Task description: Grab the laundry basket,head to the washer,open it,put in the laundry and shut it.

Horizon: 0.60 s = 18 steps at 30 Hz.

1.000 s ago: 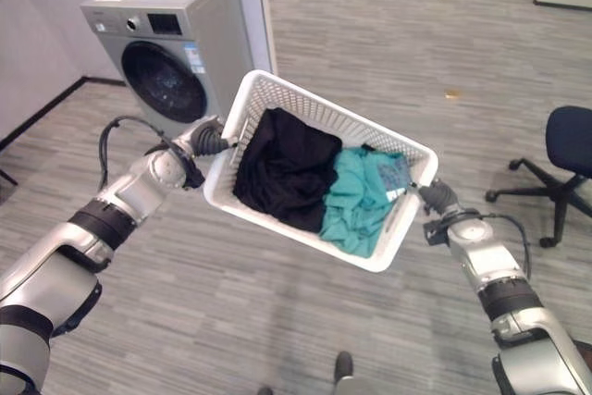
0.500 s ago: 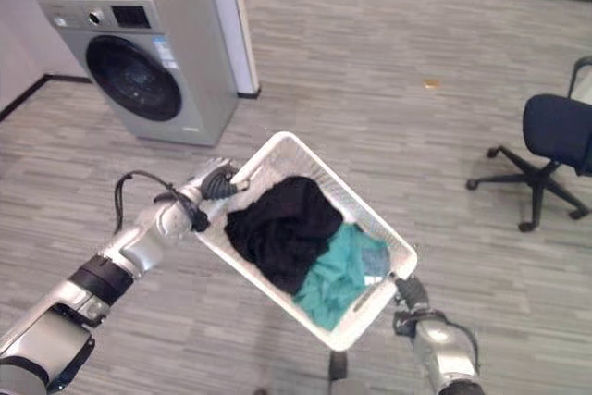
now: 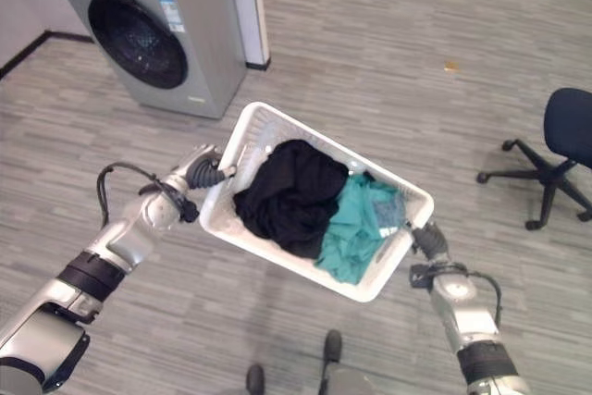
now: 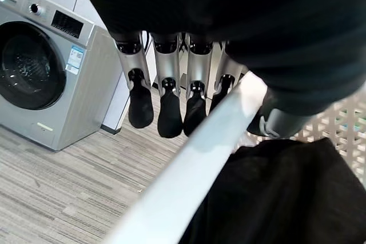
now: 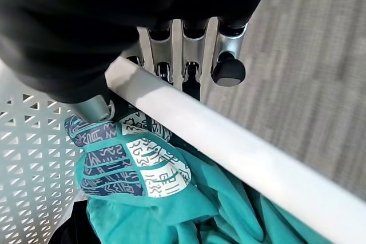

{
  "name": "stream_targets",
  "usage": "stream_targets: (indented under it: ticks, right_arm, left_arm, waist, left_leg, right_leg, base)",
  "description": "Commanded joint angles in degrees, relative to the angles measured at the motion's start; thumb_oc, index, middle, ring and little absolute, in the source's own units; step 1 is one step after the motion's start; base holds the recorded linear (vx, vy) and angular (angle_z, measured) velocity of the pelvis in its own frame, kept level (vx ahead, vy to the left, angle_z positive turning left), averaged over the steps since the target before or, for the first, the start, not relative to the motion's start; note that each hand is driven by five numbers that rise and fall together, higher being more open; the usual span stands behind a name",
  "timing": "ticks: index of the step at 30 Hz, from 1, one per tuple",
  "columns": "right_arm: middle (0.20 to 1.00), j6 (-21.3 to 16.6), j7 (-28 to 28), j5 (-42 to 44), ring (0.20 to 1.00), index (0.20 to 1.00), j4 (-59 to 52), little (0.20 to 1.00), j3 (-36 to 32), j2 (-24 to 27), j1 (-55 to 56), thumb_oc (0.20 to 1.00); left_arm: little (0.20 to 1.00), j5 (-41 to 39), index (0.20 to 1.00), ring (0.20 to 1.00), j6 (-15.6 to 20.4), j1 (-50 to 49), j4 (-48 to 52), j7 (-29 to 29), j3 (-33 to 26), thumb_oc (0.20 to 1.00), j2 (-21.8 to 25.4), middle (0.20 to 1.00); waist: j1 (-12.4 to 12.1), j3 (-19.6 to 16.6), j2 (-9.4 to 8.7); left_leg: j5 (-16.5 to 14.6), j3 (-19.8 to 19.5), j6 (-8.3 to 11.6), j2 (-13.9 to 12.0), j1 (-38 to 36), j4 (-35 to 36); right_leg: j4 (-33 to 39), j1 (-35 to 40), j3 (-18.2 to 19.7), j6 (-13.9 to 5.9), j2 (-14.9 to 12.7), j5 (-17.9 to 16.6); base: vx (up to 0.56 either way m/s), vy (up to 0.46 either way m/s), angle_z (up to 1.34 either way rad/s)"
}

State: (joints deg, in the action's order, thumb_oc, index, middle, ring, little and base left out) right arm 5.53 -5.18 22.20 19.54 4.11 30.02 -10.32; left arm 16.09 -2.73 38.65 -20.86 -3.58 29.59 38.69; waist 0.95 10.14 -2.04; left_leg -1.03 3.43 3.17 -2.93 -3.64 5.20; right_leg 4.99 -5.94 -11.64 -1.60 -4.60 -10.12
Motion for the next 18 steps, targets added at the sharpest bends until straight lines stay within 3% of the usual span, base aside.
stream_targets:
  ticks: [1,9,11,13,14,16,18]
  right_arm:
    - [0.2,-2.61,0.11,1.63,0.2,0.2,-3.13,0.2,-2.58,5.81,-6.48,0.2]
    - [0.2,-1.73,0.75,2.18,0.2,0.2,-1.19,0.2,-1.39,11.57,-12.51,0.2]
    - [0.2,-1.61,1.07,2.59,0.2,0.2,-0.53,0.2,-1.55,12.77,-12.73,0.2]
    - [0.2,-1.35,1.37,3.31,0.2,0.2,0.55,0.2,-0.89,13.84,-13.82,0.2]
    - [0.2,-1.38,1.38,3.34,0.2,0.2,0.64,0.2,-0.81,13.89,-13.98,0.2]
    - [0.2,-0.96,1.57,3.62,0.2,0.2,2.95,0.2,1.27,15.36,-17.76,0.2]
    - [0.2,-0.75,1.86,4.06,0.2,0.2,4.16,0.2,2.41,16.99,-19.7,0.2]
  left_arm:
    - [0.2,-3.5,0.2,0.2,1.72,16.69,-2.45,-3.73,-0.19,0.2,3.84,0.2]
    - [0.2,-5.72,0.2,0.2,1.79,20.9,-4.79,-5.34,0.75,0.2,5.64,0.2]
    - [0.2,-6.48,0.2,0.2,1.82,20.93,-5.2,-5.49,0.98,0.2,5.57,0.2]
    - [0.2,-7.0,0.2,0.2,1.5,20.63,-5.4,-5.59,1.05,0.2,5.62,0.2]
    - [0.2,-7.0,0.2,0.2,1.48,20.65,-5.37,-5.58,0.96,0.2,5.65,0.2]
    - [0.2,-7.9,0.2,0.2,1.06,20.74,-6.22,-5.67,1.06,0.2,6.16,0.2]
    - [0.2,-8.83,0.2,0.2,1.15,20.56,-6.29,-5.82,1.01,0.2,6.42,0.2]
  waist:
    - [-1.27,-1.8,-0.52]
    - [-3.08,-1.07,-1.4]
    - [-3.08,-0.85,-0.96]
    - [-2.78,-0.41,-0.19]
    - [-2.74,-0.45,-0.17]
    - [-2.3,0.25,1.36]
    - [-1.64,0.8,1.95]
  left_leg:
    - [-3.88,2.56,-2.33,-0.11,3.94,-2.29]
    - [-5.95,0.25,-4.17,1.73,5.77,-5.67]
    - [-6.61,-1.24,-4.97,2.43,5.22,-6.39]
    - [-7.14,-2.98,-6.06,2.69,3.93,-6.45]
    - [-6.87,-2.96,-6.08,2.73,4.16,-6.41]
    - [-7.04,-4.69,-6.64,2.26,1.53,-4.88]
    - [-7.68,-6.18,-6.21,1.81,-0.81,-4.3]
  right_leg:
    - [-4.55,7.93,-3.3,-8.34,-8.33,11.76]
    - [-10.24,7.0,-4.26,-8.88,-10.43,11.46]
    - [-15.68,5.82,-3.3,-8.71,-10.98,11.08]
    - [-22.74,3.71,-1.18,-8.26,-9.97,11.64]
    - [-22.8,3.44,-1.15,-8.21,-10.01,11.47]
    - [-30.96,-1.54,1.0,-7.63,-7.98,12.45]
    - [-29.84,-4.13,1.69,-6.07,-5.34,16.85]
  base:
    - [0.02,0.049,0.05]
    - [0.06,0.08,0.13]
    - [0.12,0.127,0.15]
    - [0.12,0.123,0.3]
    - [0.08,0.1,0.3]
    - [0.17,0.108,0.34]
    - [0.29,0.001,0.1]
